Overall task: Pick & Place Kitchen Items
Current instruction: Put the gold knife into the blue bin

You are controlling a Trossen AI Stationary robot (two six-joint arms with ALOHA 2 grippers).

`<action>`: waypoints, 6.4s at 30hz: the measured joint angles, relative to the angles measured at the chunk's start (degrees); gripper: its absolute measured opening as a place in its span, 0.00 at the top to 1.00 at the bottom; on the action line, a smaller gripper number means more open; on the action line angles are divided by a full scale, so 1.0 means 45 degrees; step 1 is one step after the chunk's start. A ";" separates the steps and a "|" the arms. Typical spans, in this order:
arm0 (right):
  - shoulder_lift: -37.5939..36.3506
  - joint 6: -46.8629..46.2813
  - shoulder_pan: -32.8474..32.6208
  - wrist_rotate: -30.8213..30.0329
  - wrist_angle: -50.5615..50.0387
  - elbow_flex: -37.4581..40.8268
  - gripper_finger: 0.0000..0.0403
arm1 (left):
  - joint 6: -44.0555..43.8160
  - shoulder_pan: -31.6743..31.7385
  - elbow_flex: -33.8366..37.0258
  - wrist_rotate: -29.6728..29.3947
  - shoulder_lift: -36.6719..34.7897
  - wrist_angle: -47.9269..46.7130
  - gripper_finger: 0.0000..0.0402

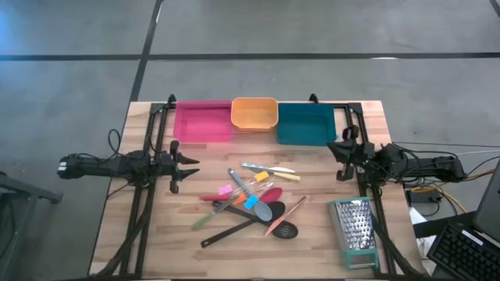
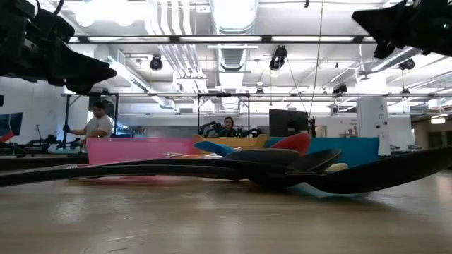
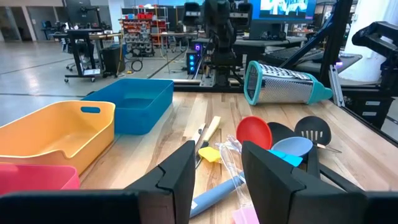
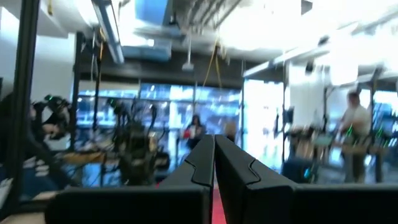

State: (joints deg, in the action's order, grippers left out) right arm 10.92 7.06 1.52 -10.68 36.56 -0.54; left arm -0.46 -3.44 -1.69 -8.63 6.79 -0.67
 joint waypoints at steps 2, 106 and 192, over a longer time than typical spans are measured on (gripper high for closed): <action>0.0000 0.0475 0.0000 0.0005 0.0512 0.0000 0.98 | -0.0002 0.0002 0.0001 0.0001 0.0000 0.0000 0.66; 2.0868 -0.3569 -0.6333 0.0133 -1.6364 -1.3485 0.75 | -0.0002 0.0000 0.0000 0.0002 0.0015 -0.0039 0.66; 1.8638 0.1524 0.8365 -0.1554 -1.9362 -1.4542 0.97 | 0.0003 0.0000 0.0000 0.0002 0.0019 -0.0049 0.66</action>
State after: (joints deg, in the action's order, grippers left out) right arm 94.79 13.92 39.16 -17.67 -50.57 -65.98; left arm -0.45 -3.44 -1.69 -8.62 6.87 -0.89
